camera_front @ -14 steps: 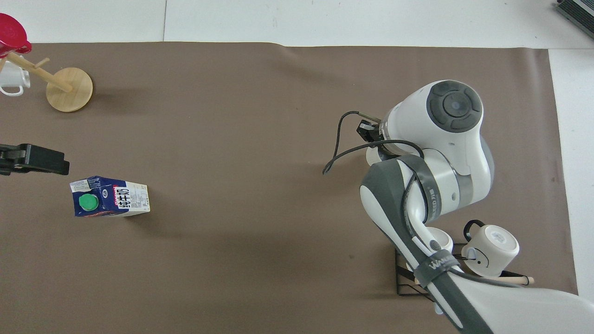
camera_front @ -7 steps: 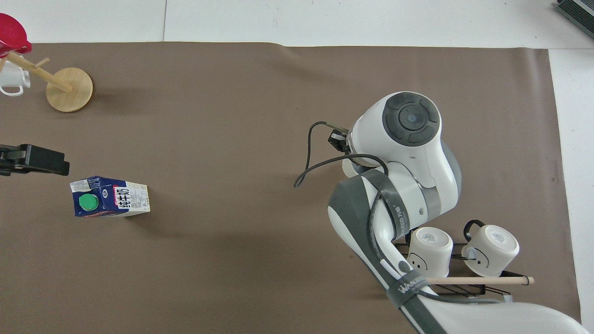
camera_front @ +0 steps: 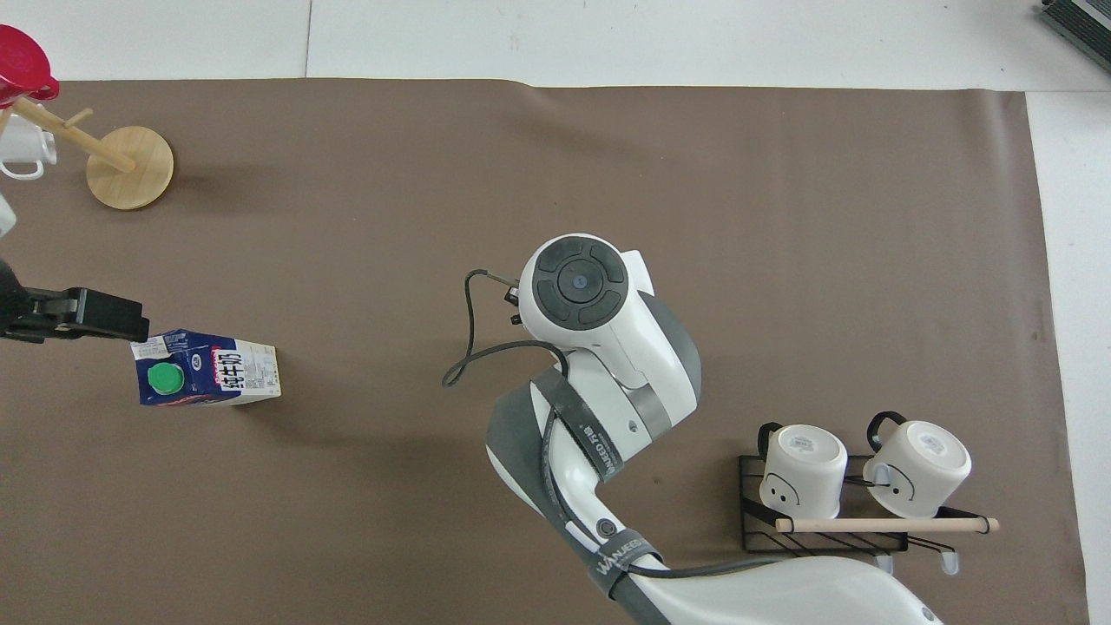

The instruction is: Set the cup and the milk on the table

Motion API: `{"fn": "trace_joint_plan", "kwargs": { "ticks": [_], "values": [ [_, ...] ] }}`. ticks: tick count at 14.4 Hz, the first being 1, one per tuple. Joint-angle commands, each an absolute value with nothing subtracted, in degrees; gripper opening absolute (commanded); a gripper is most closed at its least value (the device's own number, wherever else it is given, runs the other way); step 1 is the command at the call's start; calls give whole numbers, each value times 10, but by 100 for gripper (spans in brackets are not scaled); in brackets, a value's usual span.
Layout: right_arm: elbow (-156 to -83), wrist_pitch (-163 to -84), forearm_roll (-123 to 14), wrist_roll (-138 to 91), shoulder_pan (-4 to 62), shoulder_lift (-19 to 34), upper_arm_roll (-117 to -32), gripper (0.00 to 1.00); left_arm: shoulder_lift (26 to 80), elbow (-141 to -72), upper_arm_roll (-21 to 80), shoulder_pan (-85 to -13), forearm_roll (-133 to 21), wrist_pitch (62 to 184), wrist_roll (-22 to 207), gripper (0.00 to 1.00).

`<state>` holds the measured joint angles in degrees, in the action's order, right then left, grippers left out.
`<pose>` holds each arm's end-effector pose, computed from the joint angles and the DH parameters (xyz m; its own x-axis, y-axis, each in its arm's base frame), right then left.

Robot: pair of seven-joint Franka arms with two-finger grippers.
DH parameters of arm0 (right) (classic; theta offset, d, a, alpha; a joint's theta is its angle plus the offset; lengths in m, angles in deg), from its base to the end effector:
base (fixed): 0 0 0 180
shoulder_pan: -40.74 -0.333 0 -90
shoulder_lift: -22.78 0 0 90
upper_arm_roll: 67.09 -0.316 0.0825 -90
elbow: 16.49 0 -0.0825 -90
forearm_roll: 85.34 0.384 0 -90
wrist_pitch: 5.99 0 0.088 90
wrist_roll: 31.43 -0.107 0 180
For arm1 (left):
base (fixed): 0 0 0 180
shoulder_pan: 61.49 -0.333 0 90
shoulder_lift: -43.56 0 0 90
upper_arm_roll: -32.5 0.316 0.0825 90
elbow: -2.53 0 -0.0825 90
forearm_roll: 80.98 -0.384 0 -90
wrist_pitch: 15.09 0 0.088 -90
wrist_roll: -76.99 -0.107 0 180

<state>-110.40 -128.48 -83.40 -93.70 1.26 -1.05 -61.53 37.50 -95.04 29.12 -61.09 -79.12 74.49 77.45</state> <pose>0.5574 0.3858 0.3848 0.8749 -0.4820 0.0476 -0.4784 -0.8753 -0.0709 0.5177 -0.0393 0.6183 0.9978 -0.0576 -0.0341 -0.0567 -0.9981 0.0260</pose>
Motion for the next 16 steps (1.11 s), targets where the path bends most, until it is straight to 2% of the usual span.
{"fn": "trace_joint_plan", "kwargs": {
  "ticks": [1,11,16],
  "values": [
    [-1104,-1301,-831,-939,15,-17,-614,0,359,-992,292,-614,-790,783,766,100],
    [-1152,-1336,-828,-929,11,-7,-614,0,352,-1093,292,-627,-803,874,739,100],
    [-1155,-1345,-825,-932,8,-10,-614,0,299,-1185,291,-634,-803,939,740,100]
  ]
}}
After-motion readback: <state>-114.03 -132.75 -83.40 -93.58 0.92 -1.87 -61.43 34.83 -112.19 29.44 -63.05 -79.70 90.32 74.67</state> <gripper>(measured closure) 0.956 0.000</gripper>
